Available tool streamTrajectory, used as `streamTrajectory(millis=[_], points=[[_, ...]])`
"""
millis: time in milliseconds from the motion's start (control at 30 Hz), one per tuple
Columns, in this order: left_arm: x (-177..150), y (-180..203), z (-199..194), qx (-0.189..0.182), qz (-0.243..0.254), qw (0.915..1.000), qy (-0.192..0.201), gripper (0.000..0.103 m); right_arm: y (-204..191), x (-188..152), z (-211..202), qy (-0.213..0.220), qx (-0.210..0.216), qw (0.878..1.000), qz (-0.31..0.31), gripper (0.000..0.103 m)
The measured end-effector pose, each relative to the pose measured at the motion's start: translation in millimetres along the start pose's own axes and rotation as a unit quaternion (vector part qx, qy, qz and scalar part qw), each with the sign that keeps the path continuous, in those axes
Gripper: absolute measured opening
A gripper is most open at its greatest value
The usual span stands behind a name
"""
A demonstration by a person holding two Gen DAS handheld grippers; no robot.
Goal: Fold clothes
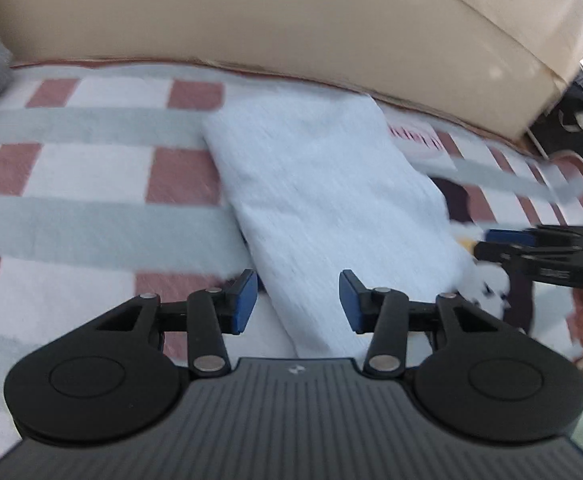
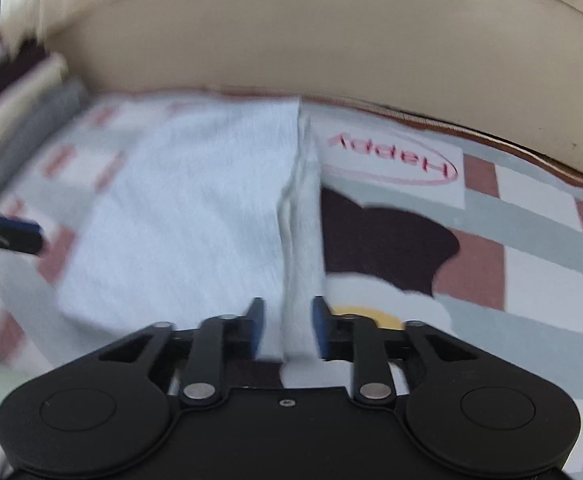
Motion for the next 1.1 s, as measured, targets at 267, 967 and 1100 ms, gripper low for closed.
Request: streamTrajectory(millis=[267, 967, 1100], points=[[5.6, -11.6, 23.2, 0.04, -0.006, 0.999, 0.02, 0.044, 5.7, 36.1, 67.2, -0.01, 0.01, 1.0, 0.003, 0.056], [63.4, -31.1, 37.9, 0.205, 0.074, 0.9689, 0.117, 0.044, 0.9, 58.8, 102.8, -0.015, -0.022, 0.998, -0.064, 0.055], [56.0, -44.2, 27.8, 0.164, 0.042, 0.9796, 0.108, 0.045, -0.9, 57.4, 94.9, -0.001, -0.047, 0.996, -0.07, 0.055]])
Point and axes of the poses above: each gripper's, at about its wrist camera, not at the fingertips, and z roughly the way its jaws point, y to its right, x to its top, the point moved 7 cm from there along z, roughly the way its jaws point
